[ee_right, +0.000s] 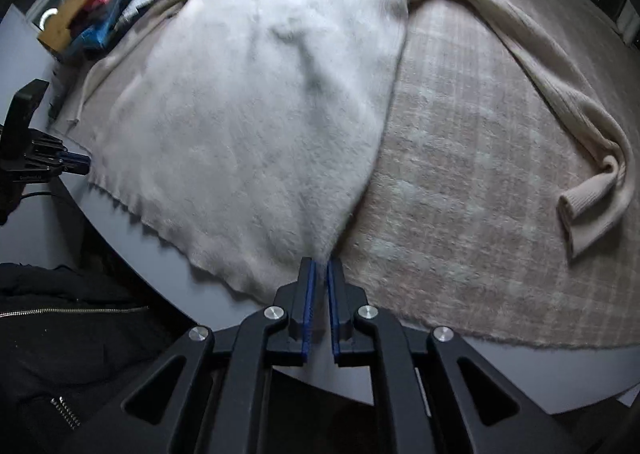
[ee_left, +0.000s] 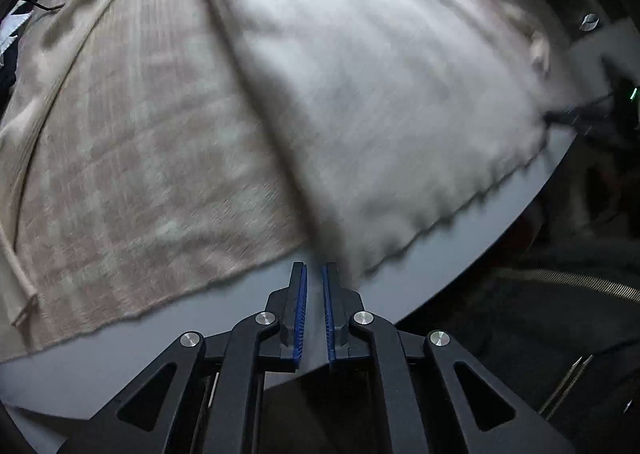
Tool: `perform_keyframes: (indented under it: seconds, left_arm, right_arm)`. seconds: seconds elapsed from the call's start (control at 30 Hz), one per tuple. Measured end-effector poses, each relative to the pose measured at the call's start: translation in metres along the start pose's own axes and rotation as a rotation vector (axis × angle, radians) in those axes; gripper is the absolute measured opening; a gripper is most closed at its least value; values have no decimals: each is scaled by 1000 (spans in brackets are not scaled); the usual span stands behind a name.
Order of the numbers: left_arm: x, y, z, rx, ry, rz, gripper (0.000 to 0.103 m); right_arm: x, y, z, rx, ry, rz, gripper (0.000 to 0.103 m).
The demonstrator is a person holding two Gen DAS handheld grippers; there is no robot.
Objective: Fold clothes
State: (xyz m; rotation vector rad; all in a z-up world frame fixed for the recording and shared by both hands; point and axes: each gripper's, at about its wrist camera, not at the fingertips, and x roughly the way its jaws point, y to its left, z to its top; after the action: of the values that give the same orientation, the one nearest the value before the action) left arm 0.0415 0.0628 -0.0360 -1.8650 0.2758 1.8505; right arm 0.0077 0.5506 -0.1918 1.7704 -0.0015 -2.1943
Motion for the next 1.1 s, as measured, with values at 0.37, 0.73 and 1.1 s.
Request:
perform_keyframes:
  seconds: [0.37, 0.73, 1.1]
  left_arm:
    - [-38, 57, 150, -106, -307, 6, 16]
    - [12, 69, 202, -89, -247, 92, 12]
    - [2, 89, 187, -133, -260, 151, 16]
  right_arm:
    - [-11, -93, 153, 205, -303, 69, 52]
    - [38, -124, 226, 250, -289, 27, 51]
    - [32, -127, 227, 197, -271, -58, 20]
